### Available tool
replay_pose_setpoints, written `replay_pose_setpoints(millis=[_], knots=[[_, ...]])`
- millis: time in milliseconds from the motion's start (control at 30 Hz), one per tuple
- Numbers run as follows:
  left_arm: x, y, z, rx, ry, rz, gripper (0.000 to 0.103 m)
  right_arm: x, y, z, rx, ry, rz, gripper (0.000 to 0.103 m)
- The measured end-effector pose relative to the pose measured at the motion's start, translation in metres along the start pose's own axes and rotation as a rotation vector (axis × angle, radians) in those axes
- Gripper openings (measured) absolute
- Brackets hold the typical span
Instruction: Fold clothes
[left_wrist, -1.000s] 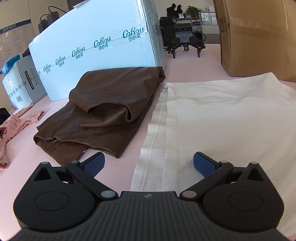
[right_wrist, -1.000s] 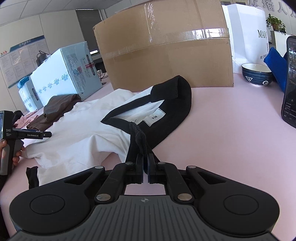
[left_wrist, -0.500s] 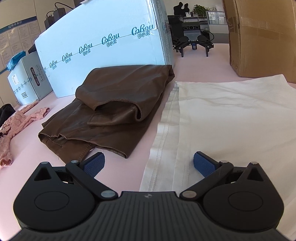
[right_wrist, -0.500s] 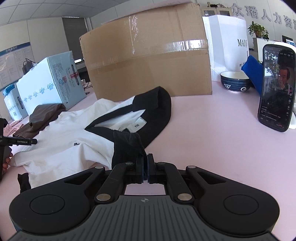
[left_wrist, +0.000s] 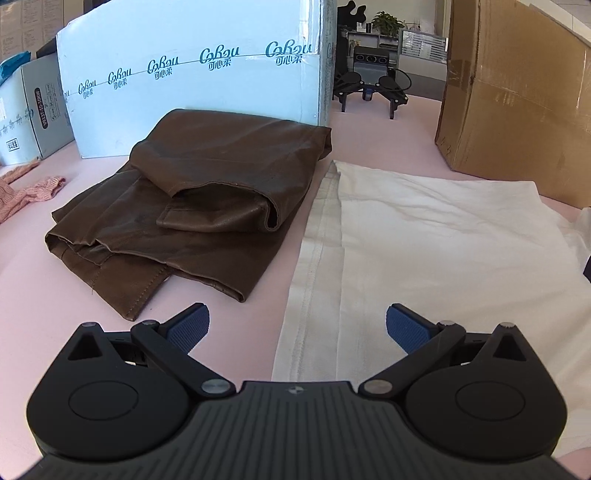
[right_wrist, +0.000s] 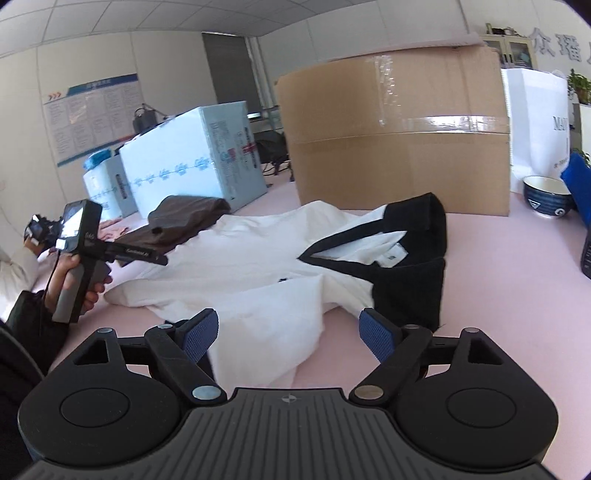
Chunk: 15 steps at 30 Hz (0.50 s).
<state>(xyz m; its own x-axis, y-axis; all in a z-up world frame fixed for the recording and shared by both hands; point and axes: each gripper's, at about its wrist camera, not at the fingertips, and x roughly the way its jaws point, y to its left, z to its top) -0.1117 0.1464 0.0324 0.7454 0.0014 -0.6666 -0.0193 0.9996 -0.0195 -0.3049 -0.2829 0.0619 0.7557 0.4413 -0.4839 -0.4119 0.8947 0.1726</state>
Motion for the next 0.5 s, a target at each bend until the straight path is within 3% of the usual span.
replay_pose_setpoints(millis=[133,200,267,333,500], knots=[[0.000,0.000,-0.002,0.023,0.023,-0.061,0.103,0.022,0.013,-0.009,-0.012,0.087,-0.042,0.082],[0.001,-0.004,-0.003,0.048,0.032,-0.063,0.099,0.028,0.013,-0.012,0.016,0.104,-0.040,0.072],[0.003,-0.009,-0.005,0.086,0.035,-0.027,0.091,0.029,0.025,-0.016,-0.030,0.098,-0.040,0.033],[0.003,-0.009,-0.006,0.100,0.036,-0.001,0.090,0.030,0.037,-0.020,-0.077,0.092,-0.040,0.015],[-0.002,-0.003,-0.008,0.087,0.018,-0.004,0.089,0.018,0.059,-0.026,-0.185,0.044,-0.034,0.008]])
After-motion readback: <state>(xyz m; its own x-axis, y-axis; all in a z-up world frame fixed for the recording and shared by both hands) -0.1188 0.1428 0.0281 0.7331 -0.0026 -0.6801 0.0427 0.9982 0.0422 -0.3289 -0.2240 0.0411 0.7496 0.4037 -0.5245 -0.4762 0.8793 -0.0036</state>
